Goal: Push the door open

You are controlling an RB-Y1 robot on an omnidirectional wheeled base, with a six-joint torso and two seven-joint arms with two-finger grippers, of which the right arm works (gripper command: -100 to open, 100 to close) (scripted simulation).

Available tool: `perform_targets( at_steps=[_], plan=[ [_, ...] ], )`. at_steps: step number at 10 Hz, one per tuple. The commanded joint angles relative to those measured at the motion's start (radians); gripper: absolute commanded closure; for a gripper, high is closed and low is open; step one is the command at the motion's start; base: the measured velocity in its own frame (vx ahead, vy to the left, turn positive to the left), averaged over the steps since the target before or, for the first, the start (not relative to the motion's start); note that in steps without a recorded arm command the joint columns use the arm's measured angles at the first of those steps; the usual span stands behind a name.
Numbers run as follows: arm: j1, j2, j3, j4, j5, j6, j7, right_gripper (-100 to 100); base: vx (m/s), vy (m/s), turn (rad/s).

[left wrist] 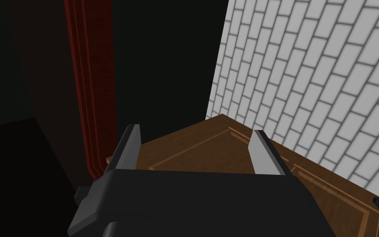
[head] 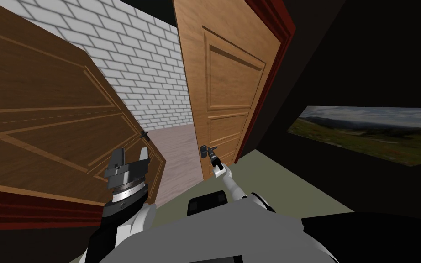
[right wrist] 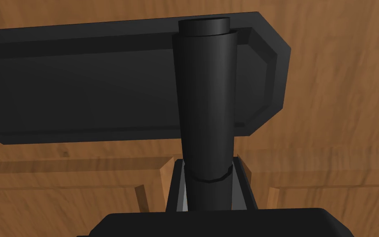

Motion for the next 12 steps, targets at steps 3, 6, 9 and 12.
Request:
perform_targets(
  at_steps=[3,6,9,12],
  plan=[
    [0.003,0.000,0.001,0.001,0.001,0.000,0.001,100,-0.003,-0.001,0.003],
    [-0.002,-0.022,-0.019,0.002,-0.003,0.000,0.004,100,0.083,0.049,-0.019],
    [-0.004,-0.043,-0.045,0.005,-0.007,0.000,0.010,100,0.153,0.115,-0.058],
    [-0.006,-0.063,-0.078,0.008,-0.013,-0.001,0.018,100,0.174,0.113,-0.058]
  ],
)
